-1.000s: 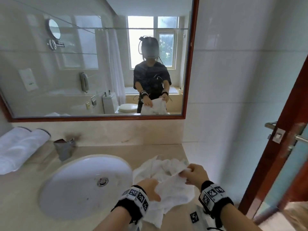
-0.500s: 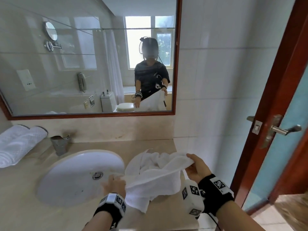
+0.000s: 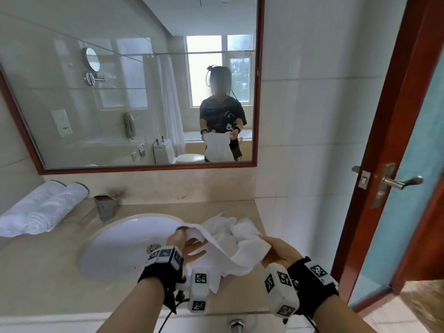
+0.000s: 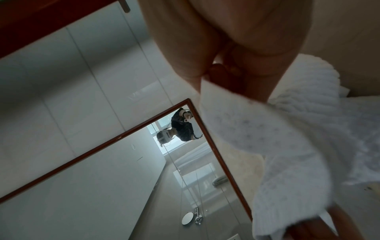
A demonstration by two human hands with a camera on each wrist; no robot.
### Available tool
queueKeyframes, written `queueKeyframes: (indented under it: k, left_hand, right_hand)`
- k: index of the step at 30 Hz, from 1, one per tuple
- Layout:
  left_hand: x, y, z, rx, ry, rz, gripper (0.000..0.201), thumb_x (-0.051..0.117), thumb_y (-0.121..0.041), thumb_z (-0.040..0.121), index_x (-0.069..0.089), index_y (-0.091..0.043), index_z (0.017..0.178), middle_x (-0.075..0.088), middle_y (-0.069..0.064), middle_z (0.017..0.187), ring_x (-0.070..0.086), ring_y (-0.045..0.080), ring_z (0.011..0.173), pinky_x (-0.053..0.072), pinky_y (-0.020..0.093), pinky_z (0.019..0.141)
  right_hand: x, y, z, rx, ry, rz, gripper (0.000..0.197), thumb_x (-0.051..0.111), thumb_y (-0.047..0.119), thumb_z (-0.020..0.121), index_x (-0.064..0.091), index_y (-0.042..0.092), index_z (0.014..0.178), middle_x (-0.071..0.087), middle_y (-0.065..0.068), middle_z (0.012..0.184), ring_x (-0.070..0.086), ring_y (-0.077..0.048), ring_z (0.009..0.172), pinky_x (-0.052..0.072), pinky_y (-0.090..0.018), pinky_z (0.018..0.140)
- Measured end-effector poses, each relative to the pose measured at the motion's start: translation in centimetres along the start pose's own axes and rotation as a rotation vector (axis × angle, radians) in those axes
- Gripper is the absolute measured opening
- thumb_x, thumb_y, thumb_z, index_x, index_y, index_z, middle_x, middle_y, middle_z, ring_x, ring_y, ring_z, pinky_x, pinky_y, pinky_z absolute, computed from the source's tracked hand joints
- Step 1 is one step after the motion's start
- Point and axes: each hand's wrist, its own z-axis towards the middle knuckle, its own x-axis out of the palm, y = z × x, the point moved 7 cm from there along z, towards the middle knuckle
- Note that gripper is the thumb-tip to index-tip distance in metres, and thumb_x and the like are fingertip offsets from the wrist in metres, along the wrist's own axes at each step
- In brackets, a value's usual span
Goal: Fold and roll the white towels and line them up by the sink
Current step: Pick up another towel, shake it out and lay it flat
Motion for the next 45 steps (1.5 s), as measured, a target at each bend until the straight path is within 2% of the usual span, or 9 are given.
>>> queueKeyframes:
  k: [3, 6, 9, 13, 19, 25, 36, 42, 45]
  left_hand:
    - [0.3, -0.7, -3.7, 0.049, 0.029, -0.037, 0.03, 0.031, -0.028, 0.102, 0.045, -0.008, 0.118, 0.059, 0.016, 0.108, 0.06, 0.03, 0.089, 0.045, 0.052, 0.092]
    - [-1.1, -1.2, -8.0, 0.079, 0.066, -0.1, 0.027, 0.032, -0.022, 0.102, 0.054, -0.005, 0.102, 0.055, 0.02, 0.117, 0.052, 0.027, 0.091, 0.037, 0.051, 0.104]
    - [-3.1, -3.2, -12.4, 0.212, 0.009, -0.05, 0.041, 0.035, -0.025, 0.1, 0.041, -0.004, 0.135, 0.05, 0.018, 0.129, 0.046, 0.026, 0.103, 0.05, 0.044, 0.079]
    - [-3.4, -7.3, -18.6, 0.385, 0.126, -0.086, 0.043, 0.043, -0.021, 0.098, 0.037, -0.009, 0.139, 0.05, -0.001, 0.088, 0.054, 0.02, 0.088, 0.056, 0.034, 0.07]
    - [-2.7, -15.4, -29.6, 0.708, 0.267, -0.19, 0.013, 0.049, -0.024, 0.095, 0.055, -0.013, 0.1, 0.052, 0.01, 0.092, 0.055, 0.022, 0.094, 0.052, 0.056, 0.088]
    - [-2.3, -19.0, -35.6, 0.985, 0.163, -0.13, 0.015, 0.054, -0.021, 0.093, 0.06, -0.019, 0.079, 0.06, 0.005, 0.074, 0.054, 0.017, 0.054, 0.051, 0.039, 0.072]
    - [-0.6, -19.9, -26.4, 1.179, 0.129, 0.126, 0.027, 0.049, -0.013, 0.094, 0.063, -0.022, 0.072, 0.058, 0.011, 0.074, 0.057, 0.026, 0.072, 0.048, 0.041, 0.073]
    - [4.6, -26.2, -15.0, 1.366, 0.05, 0.386, 0.036, 0.048, -0.004, 0.095, 0.05, -0.021, 0.064, 0.048, -0.009, 0.058, 0.047, -0.008, 0.049, 0.041, 0.006, 0.054]
    - [8.6, -26.8, -1.6, 1.209, -0.001, 0.96, 0.013, 0.055, -0.017, 0.094, 0.055, -0.012, 0.106, 0.058, 0.003, 0.103, 0.056, 0.008, 0.092, 0.039, 0.008, 0.084]
  right_hand:
    - [0.7, -0.2, -1.8, -0.033, -0.006, 0.085, 0.031, 0.054, 0.015, 0.089, 0.054, 0.001, 0.116, 0.067, -0.021, 0.083, 0.066, -0.035, 0.072, 0.054, -0.044, 0.075]
    - [2.1, -1.1, -4.5, -0.069, -0.041, 0.201, 0.029, 0.056, 0.018, 0.086, 0.047, 0.006, 0.11, 0.061, -0.017, 0.08, 0.06, -0.031, 0.07, 0.055, -0.05, 0.065]
    - [4.2, -1.6, -8.6, -0.212, 0.0, 0.374, 0.02, 0.045, 0.034, 0.095, 0.049, 0.014, 0.097, 0.058, -0.005, 0.085, 0.057, -0.017, 0.08, 0.043, -0.052, 0.084]
    - [8.1, -0.9, -17.3, -0.483, 0.084, 0.294, 0.017, 0.042, 0.036, 0.095, 0.054, 0.024, 0.09, 0.062, 0.0, 0.1, 0.059, -0.011, 0.093, 0.036, -0.049, 0.096]
    - [12.0, 3.3, -28.9, -0.885, 0.086, 0.148, 0.015, 0.045, 0.036, 0.094, 0.054, 0.026, 0.102, 0.062, 0.004, 0.104, 0.057, -0.013, 0.107, 0.036, -0.049, 0.098]
    - [13.8, 5.4, -34.4, -1.07, 0.108, 0.057, 0.012, 0.046, 0.03, 0.096, 0.052, 0.034, 0.086, 0.06, 0.009, 0.097, 0.056, -0.012, 0.111, 0.034, -0.056, 0.102]
    - [13.7, 8.7, -24.9, -1.052, 0.044, -0.017, 0.016, 0.044, 0.033, 0.096, 0.057, 0.032, 0.088, 0.064, 0.011, 0.099, 0.057, -0.01, 0.111, 0.038, -0.054, 0.099]
    - [14.5, 17.3, -13.7, -1.169, -0.052, 0.012, 0.012, 0.059, 0.038, 0.083, 0.06, 0.027, 0.077, 0.06, 0.006, 0.085, 0.061, -0.01, 0.09, 0.05, -0.048, 0.085]
    - [14.0, 20.7, -1.7, -1.014, -0.295, -0.148, 0.022, 0.069, 0.044, 0.075, 0.074, 0.027, 0.088, 0.072, 0.003, 0.096, 0.067, -0.013, 0.093, 0.055, -0.039, 0.085]
